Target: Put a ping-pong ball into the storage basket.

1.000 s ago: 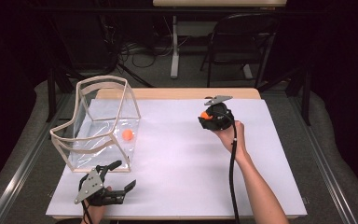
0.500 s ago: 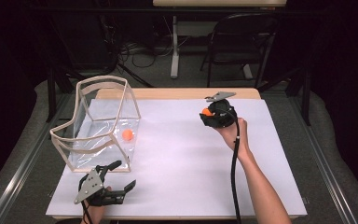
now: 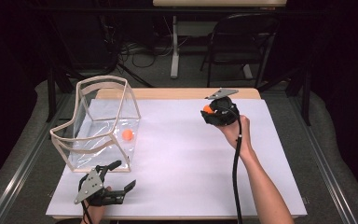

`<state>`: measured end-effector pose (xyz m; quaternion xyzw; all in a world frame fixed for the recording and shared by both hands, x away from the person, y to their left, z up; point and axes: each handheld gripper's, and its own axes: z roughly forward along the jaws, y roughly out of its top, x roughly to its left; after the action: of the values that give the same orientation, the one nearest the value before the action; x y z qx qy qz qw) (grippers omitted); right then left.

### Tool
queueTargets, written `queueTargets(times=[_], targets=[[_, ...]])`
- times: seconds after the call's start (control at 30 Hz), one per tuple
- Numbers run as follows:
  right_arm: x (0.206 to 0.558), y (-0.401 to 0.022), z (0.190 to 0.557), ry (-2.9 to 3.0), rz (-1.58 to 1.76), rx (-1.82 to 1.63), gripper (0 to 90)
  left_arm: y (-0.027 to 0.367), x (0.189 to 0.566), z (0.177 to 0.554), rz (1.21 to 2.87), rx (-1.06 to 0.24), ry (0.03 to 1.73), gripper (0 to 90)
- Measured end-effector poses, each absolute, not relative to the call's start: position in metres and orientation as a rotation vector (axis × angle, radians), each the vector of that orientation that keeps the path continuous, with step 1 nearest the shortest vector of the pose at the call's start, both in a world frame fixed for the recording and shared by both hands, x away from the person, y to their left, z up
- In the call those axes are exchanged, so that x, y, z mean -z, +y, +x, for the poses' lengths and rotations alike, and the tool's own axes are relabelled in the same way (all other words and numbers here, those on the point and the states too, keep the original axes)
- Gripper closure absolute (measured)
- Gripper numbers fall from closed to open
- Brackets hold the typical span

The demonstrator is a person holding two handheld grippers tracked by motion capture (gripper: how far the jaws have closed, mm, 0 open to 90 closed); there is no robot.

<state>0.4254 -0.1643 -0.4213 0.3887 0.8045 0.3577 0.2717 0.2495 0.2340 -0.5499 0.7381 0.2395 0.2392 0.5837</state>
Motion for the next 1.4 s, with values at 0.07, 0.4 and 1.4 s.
queueTargets(times=[0.07,0.4,1.4], targets=[[0.420,-0.165,0.425,2.163,1.045,-0.963,50.4,0.234,0.550,0.250,1.724,-0.561,0.558,15.8],[0.407,-0.163,0.422,2.151,1.020,-0.975,50.4,0.235,0.550,0.250,1.723,-0.564,0.557,15.8],[0.383,-0.125,0.424,2.175,0.908,-1.025,50.4,0.235,0.550,0.250,1.724,-0.564,0.558,15.8]])
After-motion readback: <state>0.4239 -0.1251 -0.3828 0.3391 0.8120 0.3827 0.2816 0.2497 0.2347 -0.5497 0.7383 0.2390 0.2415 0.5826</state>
